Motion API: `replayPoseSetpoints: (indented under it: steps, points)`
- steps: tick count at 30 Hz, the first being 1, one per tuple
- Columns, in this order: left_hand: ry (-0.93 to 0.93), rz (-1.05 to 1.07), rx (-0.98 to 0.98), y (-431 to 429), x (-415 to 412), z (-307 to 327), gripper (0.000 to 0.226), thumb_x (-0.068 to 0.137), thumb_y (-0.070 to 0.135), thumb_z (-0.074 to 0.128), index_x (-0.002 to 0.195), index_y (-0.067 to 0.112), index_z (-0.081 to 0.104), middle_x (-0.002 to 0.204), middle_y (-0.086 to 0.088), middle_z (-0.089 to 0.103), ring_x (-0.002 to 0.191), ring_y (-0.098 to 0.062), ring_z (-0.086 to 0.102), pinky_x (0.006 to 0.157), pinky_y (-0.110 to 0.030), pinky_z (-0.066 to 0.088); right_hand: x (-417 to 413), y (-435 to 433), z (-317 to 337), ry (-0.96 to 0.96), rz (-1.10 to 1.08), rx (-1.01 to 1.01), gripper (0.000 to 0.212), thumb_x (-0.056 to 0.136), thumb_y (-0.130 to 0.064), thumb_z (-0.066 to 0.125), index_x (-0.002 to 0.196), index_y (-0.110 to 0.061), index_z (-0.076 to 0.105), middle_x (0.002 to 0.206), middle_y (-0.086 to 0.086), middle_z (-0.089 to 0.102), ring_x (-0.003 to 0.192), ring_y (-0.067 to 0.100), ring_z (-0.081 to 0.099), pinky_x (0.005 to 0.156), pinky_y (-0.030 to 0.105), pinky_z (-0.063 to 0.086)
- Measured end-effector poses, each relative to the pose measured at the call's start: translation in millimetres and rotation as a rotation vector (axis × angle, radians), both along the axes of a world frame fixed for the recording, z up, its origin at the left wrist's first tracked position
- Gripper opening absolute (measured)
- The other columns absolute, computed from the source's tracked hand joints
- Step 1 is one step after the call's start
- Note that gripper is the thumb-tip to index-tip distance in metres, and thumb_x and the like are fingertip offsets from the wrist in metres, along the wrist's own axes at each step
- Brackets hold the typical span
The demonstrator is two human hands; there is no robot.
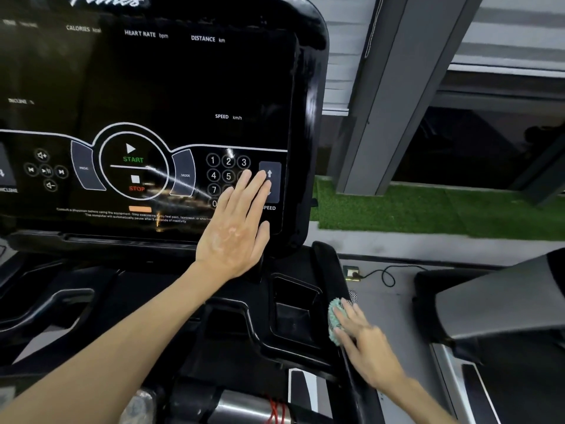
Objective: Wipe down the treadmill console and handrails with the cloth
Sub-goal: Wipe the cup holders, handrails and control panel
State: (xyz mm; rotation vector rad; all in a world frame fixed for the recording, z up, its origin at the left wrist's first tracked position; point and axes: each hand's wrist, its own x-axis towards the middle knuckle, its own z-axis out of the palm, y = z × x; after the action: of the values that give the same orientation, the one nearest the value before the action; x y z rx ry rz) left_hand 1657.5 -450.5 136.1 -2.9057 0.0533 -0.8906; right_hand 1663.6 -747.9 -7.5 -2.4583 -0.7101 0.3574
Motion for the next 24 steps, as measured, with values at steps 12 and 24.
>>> replayPoseSetpoints:
  steps: [12,24]
  points:
    - [0.034,-0.004,0.029,2,-3,2,0.063,0.096,0.026,0.039,0.150,-0.001,0.023,0.160,-0.016,0.018,0.149,-0.030,0.011,0.119,-0.044,0.018,82,67,12,-0.039,-0.069,-0.046,0.045,0.102,-0.025,0.042,0.146,-0.016,0.039,0.158,0.006,0.026,0.146,0.024,0.020,0.115,0.031,0.020]
    - [0.112,-0.164,0.280,4,-3,-4,0.064,0.096,0.029,0.035,0.154,0.009,0.017,0.162,-0.006,0.012,0.149,-0.026,0.015,0.118,-0.043,0.018,43,35,9,-0.009,-0.079,-0.016,0.046,0.103,-0.025,0.041,0.148,-0.018,0.036,0.158,0.002,0.022,0.147,0.020,0.017,0.116,0.031,0.019]
